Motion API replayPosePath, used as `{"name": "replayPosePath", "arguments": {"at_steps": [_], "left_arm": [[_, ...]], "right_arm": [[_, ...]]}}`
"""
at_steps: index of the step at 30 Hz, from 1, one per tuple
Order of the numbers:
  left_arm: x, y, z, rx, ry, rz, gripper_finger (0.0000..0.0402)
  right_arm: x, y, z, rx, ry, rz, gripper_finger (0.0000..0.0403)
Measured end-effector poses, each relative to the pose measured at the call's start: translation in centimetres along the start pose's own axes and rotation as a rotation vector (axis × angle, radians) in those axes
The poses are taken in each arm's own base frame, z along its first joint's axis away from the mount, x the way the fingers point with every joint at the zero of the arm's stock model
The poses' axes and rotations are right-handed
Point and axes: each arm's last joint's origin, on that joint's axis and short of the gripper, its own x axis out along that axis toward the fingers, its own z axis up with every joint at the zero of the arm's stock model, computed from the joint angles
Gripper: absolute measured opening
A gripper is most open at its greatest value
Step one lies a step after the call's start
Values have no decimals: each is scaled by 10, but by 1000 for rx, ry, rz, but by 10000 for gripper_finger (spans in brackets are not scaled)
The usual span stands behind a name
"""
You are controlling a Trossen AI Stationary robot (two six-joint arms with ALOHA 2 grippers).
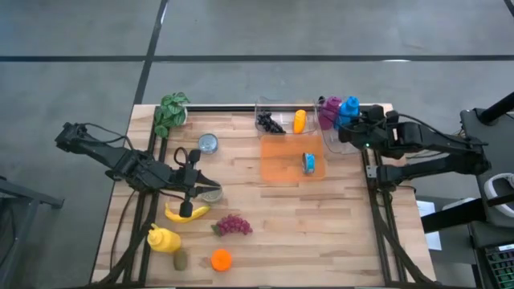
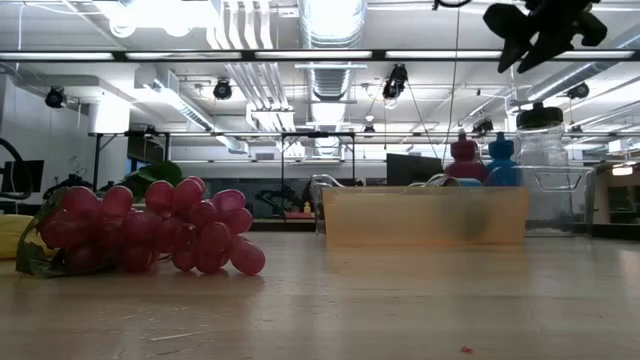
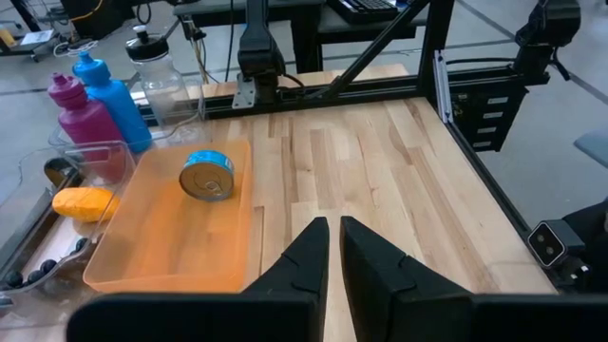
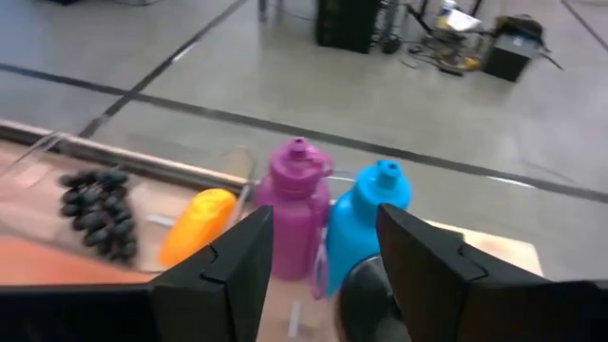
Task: Pick & Place Food Item
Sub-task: Put the blue and pink tuna can into the orange bin
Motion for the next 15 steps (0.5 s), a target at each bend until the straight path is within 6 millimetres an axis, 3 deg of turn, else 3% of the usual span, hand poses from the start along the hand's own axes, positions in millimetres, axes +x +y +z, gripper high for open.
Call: {"name": "replayPosePath", "arguments": {"at_steps": [15], "left_arm": [[0,0,-1,4,5,1,33]], "right_arm": [[-29,35,7,-157,-53,167,70]]}}
